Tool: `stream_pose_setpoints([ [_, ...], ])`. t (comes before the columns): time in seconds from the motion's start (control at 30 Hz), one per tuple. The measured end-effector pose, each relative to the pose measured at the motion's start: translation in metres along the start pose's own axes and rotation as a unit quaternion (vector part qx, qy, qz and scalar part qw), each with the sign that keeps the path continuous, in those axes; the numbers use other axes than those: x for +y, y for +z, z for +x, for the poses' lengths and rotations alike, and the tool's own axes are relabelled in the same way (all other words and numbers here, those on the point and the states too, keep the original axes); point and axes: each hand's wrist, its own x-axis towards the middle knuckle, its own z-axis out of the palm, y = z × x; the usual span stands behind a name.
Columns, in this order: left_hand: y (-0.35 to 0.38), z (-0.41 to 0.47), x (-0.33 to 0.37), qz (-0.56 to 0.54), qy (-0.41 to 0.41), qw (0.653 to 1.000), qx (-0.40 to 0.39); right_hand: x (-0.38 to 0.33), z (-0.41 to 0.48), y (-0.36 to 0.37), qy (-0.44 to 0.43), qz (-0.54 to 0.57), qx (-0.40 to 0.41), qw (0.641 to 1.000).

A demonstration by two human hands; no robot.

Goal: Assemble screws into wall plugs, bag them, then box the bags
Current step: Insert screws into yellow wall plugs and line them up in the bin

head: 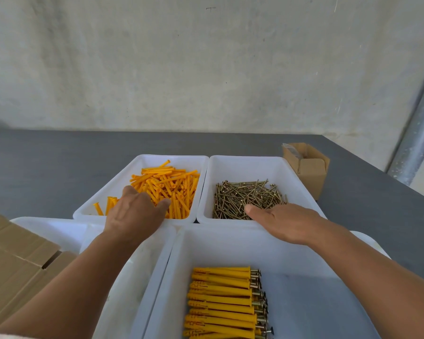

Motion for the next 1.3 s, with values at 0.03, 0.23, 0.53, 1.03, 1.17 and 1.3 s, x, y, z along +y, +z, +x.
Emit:
stream_pose_setpoints([
  [0.03,0.000,0.000,0.000,-0.007,-0.004,1.000,0.005,0.000,0.000,0.000,0.001,0.000,-0.002,1.000],
  [0.23,-0.003,-0.004,0.002,-0.066,-0.014,0.997,0.039,-0.001,0.001,-0.001,0.009,-0.014,-0.009,1.000],
  [0.53,-0.006,-0.003,0.008,-0.183,-0.003,0.977,0.112,0.002,0.006,0.002,-0.009,-0.017,0.020,1.000],
  [1.03,-0.012,-0.013,0.025,-0.251,0.048,0.960,0.118,0.003,0.012,0.001,0.041,0.068,0.057,0.995],
  [1.17,-0.013,-0.014,0.027,-0.271,0.045,0.957,0.092,0.003,0.012,-0.003,0.048,0.101,0.058,0.992],
  [1.3,-0.012,-0.015,0.029,-0.397,0.002,0.917,0.039,0.001,0.009,-0.005,0.046,0.106,0.074,0.991],
])
